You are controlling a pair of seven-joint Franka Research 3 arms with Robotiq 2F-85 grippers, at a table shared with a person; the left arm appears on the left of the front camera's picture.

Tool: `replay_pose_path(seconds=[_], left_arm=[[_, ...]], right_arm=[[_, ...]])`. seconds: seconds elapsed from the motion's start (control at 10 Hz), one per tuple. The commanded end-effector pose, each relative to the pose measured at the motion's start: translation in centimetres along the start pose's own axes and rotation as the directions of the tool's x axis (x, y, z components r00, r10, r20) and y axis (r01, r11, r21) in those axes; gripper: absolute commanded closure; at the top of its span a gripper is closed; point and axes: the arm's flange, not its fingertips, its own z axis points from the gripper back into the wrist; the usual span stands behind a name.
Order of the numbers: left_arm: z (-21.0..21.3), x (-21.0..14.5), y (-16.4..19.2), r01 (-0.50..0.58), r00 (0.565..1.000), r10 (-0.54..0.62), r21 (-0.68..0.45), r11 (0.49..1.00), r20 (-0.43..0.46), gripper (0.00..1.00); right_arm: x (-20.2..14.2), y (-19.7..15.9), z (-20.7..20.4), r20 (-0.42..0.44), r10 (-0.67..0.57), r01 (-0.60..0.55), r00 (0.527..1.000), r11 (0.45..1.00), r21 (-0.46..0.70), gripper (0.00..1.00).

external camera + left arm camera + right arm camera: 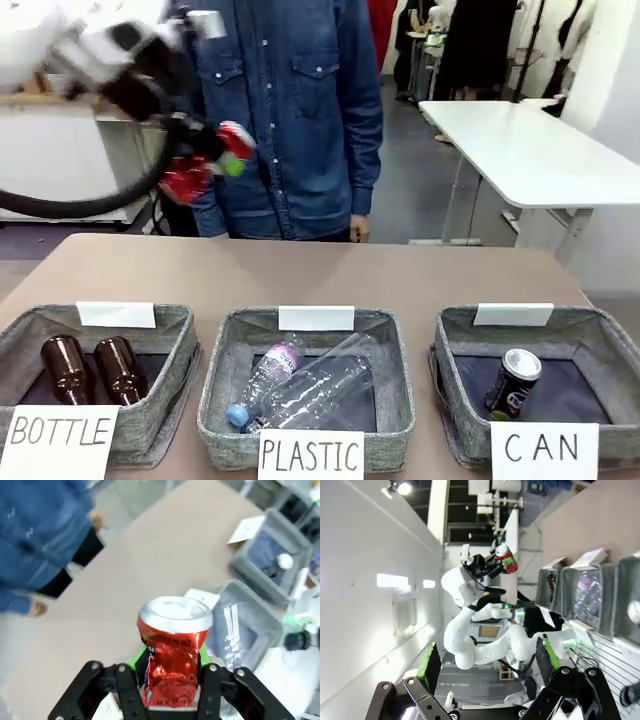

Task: Sort the can waste into the basket.
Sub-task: Pick up the can waste from the table and place it in the right Fabric basket.

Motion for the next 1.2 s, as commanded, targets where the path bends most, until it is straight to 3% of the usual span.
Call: replay_pose_path(seconds=[0.0,0.1,0.2,0.3,0.5,0.8,1.1], left_arm=[[-4.0,3.1,-3.0,0.134,0.986,-0.123,-0.091,0.987,0.113,0.63],[-6.6,5.4,-6.5,0.197,0.973,-0.181,-0.110,0.974,0.143,0.63],[-10.0,8.5,-10.8,0.266,0.959,-0.244,-0.158,0.951,0.144,0.63],[-12.7,10.7,-14.6,0.316,0.947,-0.290,-0.228,0.921,0.137,0.63],[-16.8,13.5,-21.9,0.386,0.922,-0.360,-0.257,0.886,0.141,0.63],[-21.4,13.5,-27.5,0.398,0.917,-0.382,-0.251,0.882,0.112,0.63],[-24.4,13.1,-28.1,0.390,0.919,-0.390,-0.252,0.886,0.050,0.63]], right_arm=[[-0.5,1.1,7.2,0.039,0.024,-0.023,0.999,0.999,-0.026,0.00],[-1.6,0.5,9.4,0.103,0.042,-0.041,0.994,0.999,-0.012,0.00],[-1.8,1.4,4.6,0.040,0.013,-0.012,0.999,1.000,-0.022,0.00],[-1.8,1.4,4.6,0.040,0.013,-0.012,0.999,1.000,-0.022,0.00],[-1.8,1.4,4.6,0.040,0.013,-0.012,0.999,1.000,-0.022,0.00],[-1.8,1.4,4.6,0.040,0.013,-0.012,0.999,1.000,-0.022,0.00],[-1.8,1.4,4.6,0.040,0.013,-0.012,0.999,1.000,-0.022,0.00]])
